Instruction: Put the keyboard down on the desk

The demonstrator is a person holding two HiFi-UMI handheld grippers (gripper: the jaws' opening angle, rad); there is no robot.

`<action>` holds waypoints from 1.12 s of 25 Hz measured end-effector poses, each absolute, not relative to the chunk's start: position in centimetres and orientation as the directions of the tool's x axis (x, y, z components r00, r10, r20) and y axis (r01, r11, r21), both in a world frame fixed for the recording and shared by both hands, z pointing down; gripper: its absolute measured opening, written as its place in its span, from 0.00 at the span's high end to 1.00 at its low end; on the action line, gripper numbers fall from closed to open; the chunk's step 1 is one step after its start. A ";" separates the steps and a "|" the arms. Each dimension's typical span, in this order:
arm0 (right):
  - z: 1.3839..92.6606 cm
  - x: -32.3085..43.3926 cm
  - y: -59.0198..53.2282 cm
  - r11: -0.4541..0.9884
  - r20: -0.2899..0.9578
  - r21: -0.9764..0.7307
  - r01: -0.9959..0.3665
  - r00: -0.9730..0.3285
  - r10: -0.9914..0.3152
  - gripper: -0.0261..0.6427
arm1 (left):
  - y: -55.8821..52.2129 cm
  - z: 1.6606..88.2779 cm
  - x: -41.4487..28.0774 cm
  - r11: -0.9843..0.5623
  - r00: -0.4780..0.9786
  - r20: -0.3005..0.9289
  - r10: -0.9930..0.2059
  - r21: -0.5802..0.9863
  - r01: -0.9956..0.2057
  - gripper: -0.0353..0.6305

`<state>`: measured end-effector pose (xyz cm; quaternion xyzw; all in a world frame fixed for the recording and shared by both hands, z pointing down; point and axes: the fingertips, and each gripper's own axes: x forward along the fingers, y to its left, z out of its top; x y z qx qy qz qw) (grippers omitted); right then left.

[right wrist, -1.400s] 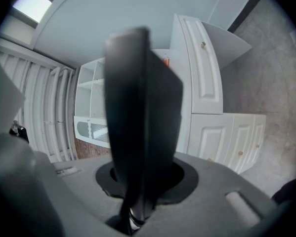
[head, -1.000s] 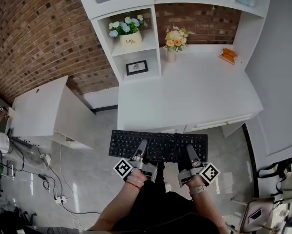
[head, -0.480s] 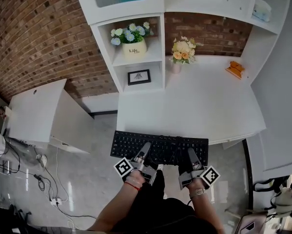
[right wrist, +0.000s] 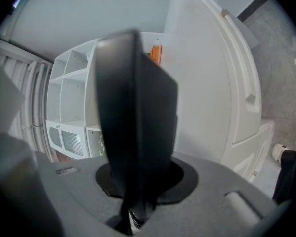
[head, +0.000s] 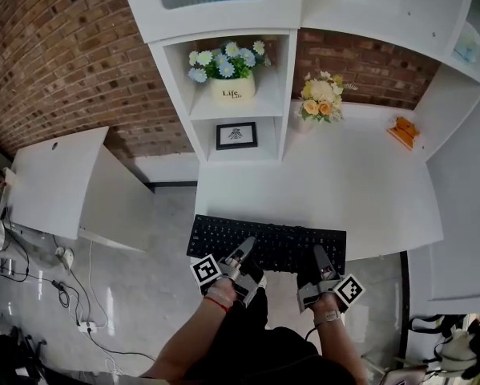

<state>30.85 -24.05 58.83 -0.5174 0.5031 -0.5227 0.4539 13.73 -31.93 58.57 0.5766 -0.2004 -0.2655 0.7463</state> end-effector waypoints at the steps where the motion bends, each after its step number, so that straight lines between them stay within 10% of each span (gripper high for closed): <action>1: 59.0 31.0 -24.6 -0.092 0.095 -0.995 -0.043 -0.051 -0.994 0.85 | -32.4 58.8 14.0 0.208 0.787 0.001 -0.617 0.965 0.162 0.81; 28: 62.3 35.6 -33.8 -0.256 0.259 -0.965 -0.050 -0.093 -0.961 0.85 | -39.7 63.4 18.2 0.375 0.818 0.135 -0.559 0.921 0.104 0.82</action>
